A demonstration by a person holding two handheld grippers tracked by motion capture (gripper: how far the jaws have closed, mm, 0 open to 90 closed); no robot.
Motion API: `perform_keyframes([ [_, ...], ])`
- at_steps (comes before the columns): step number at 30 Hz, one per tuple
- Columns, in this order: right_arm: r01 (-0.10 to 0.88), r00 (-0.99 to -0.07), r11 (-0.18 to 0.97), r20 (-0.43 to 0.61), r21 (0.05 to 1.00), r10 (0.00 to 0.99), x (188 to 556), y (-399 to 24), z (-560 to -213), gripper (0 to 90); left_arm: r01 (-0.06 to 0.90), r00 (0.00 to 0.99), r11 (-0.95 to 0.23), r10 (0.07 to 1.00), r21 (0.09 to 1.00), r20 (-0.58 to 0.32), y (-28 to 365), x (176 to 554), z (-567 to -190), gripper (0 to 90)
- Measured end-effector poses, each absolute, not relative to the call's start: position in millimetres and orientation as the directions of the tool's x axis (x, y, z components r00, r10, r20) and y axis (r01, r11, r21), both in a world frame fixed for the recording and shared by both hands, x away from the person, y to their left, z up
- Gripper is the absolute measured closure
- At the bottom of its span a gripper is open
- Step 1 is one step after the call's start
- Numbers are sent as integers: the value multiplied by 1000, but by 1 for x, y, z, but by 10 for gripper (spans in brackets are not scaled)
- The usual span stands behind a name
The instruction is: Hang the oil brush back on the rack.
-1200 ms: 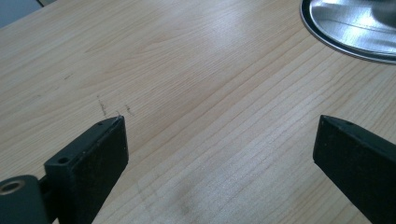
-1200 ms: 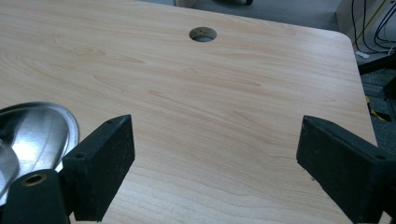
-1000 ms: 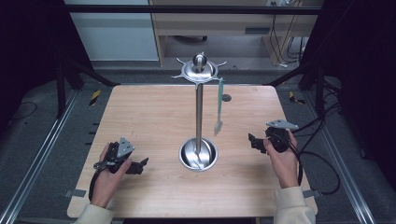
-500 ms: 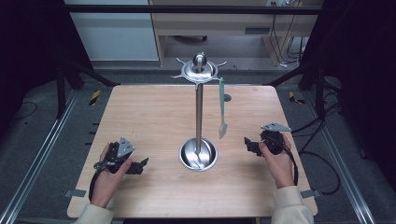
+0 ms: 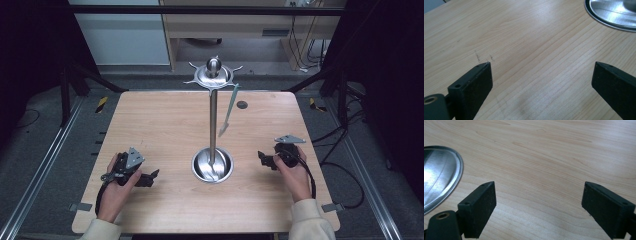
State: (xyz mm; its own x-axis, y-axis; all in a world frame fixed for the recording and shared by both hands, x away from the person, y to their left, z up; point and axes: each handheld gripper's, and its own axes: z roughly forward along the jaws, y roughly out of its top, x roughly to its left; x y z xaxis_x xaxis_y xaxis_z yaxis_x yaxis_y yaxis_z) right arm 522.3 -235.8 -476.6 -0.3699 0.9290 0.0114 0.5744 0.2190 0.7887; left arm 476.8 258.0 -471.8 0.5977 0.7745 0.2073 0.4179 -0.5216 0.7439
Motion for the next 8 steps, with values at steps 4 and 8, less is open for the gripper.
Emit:
perform_keyframes([
  [4,578,-376,221,16,786,926,522,-235,-478,128,418,596,-521,775,744,209,258,477,-472,30],
  [8,577,-375,219,17,787,927,523,-235,-478,128,418,595,-519,777,746,207,258,477,-472,30],
])
